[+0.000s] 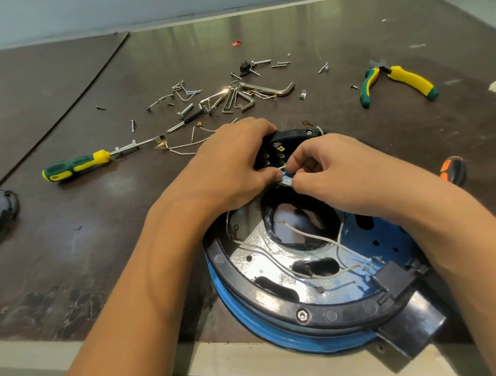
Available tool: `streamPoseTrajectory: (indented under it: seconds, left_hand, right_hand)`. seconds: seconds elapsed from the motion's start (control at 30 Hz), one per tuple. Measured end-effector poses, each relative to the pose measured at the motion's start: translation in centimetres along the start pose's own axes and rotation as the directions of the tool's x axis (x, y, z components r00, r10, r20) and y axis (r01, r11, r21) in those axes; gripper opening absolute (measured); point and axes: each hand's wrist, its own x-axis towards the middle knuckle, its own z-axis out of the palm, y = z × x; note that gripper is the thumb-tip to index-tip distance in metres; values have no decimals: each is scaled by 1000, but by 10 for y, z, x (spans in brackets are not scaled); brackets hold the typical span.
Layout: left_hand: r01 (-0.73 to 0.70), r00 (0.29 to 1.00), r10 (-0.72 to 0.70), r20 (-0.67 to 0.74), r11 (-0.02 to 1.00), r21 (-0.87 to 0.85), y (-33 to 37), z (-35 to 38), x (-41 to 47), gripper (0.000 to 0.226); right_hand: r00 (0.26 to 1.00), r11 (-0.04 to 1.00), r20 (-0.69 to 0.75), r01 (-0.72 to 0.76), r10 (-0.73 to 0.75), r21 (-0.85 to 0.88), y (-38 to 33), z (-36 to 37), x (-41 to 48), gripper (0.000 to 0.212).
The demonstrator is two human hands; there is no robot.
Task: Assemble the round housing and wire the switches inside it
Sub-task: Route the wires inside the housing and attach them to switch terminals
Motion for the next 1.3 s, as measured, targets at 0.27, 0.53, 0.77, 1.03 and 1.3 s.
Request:
streamPoseTrajectory:
  seconds: [0.27, 0.53, 0.77, 1.03, 1.3]
  left_hand:
    - [25, 999, -25, -29, 999, -20, -1, 2, 0, 65]
    - [63, 993, -79, -90, 983, -173, -2, 2, -3, 60]
    - [97, 980, -173, -94, 841, -533, -3, -17, -12, 55]
    - [348, 926, -363, -108, 928, -134, -65, -17, -29, 54]
    - [354, 934, -356, 20, 932, 76, -106, 19, -26, 58]
  right_hand:
    - [998, 1000, -51, -24, 25, 12, -1, -1, 2, 16]
    - [994, 996, -101, -29, 37, 86, 1, -4, 1, 15]
    - [993, 974, -66, -83, 98, 211, 9, -9, 5, 19]
    - [969, 937, -155, -132, 191, 324, 24, -22, 5, 11]
    - [801, 981, -566, 164, -193, -102, -8, -23, -9, 24]
